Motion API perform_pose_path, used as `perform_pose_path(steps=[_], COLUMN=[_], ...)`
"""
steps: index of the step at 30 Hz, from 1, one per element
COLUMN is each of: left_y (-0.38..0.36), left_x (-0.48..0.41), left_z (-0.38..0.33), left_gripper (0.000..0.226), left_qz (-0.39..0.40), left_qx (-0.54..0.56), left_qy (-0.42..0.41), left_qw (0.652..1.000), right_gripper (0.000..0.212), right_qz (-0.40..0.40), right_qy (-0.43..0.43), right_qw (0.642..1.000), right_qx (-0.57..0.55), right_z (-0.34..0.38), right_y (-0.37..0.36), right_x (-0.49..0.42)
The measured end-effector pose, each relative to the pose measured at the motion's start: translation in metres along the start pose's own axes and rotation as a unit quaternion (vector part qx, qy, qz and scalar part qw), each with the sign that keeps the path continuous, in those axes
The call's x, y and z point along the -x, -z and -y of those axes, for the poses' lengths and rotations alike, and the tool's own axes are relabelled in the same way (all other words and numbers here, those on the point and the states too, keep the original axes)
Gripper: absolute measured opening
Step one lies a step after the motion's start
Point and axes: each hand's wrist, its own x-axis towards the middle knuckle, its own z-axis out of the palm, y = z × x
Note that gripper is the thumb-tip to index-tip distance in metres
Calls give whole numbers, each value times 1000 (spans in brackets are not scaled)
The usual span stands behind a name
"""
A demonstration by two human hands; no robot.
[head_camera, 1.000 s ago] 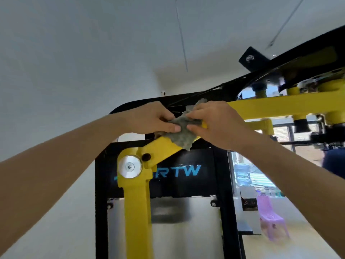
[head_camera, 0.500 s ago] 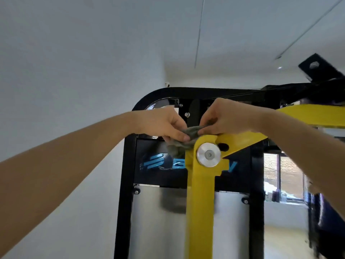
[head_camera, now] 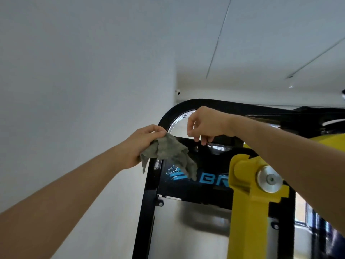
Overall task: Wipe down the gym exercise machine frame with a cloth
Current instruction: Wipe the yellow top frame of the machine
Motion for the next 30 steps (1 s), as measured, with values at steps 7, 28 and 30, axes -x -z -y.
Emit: perform_pose_path(steps=[7, 28, 30], left_y=[-1, 19, 15], left_x=[-4, -96, -116], left_z=[-14, -35, -42], left_gripper=[16, 32, 23], left_qz=[-38, 22, 21], left_qx=[-42, -170, -159], left_qy=[24, -51, -75], left_qw=[998, 984, 984], right_gripper=[54, 8, 5], right_qz=[39, -127, -189], right_qy=[60, -6, -44], right_qw=[995, 991, 980], right_qx=[-75, 46, 33], right_z=[36, -72, -86], right_y=[-47, 59, 64], right_x=[-14, -68, -73])
